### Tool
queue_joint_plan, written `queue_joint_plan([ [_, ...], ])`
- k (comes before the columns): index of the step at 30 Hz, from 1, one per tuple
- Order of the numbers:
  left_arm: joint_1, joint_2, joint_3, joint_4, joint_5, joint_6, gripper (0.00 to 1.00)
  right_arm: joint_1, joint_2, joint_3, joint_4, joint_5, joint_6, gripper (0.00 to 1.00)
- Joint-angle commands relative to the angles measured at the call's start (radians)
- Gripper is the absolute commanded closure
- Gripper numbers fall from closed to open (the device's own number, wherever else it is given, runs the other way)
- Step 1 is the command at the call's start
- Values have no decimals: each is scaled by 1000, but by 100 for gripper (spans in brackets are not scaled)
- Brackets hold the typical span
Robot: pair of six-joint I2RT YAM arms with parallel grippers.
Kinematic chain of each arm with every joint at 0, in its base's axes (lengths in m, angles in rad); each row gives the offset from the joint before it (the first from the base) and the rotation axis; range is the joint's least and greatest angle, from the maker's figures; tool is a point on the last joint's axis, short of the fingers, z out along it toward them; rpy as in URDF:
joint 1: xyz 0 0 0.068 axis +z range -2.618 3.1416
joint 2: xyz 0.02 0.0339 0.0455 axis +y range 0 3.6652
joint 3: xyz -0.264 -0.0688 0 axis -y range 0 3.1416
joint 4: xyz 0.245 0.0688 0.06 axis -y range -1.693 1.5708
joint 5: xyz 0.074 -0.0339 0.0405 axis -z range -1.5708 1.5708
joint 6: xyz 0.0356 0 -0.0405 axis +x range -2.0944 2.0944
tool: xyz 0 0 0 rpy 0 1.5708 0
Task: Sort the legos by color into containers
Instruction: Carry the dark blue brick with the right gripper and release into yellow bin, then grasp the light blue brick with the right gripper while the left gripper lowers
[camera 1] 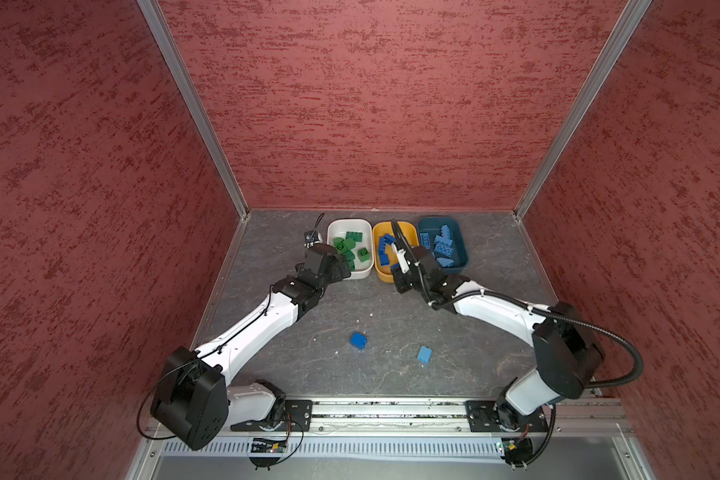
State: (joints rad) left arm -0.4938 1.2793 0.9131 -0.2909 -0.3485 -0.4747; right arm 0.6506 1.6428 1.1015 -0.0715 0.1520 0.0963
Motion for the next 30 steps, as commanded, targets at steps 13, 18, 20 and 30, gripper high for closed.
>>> queue_joint_plan([
  [13,-6,-12,0,-21,24,-1,0,-66,252,226,5,73,73,31],
  [18,-82,-15,15,-140,62,76,1,-65,110,44,89,25,45,19],
  [20,-117,-15,14,-203,85,99,0,-66,27,-53,142,-11,56,16],
  [30,-276,48,11,-333,66,106,0,-63,-338,-378,24,-39,333,1],
])
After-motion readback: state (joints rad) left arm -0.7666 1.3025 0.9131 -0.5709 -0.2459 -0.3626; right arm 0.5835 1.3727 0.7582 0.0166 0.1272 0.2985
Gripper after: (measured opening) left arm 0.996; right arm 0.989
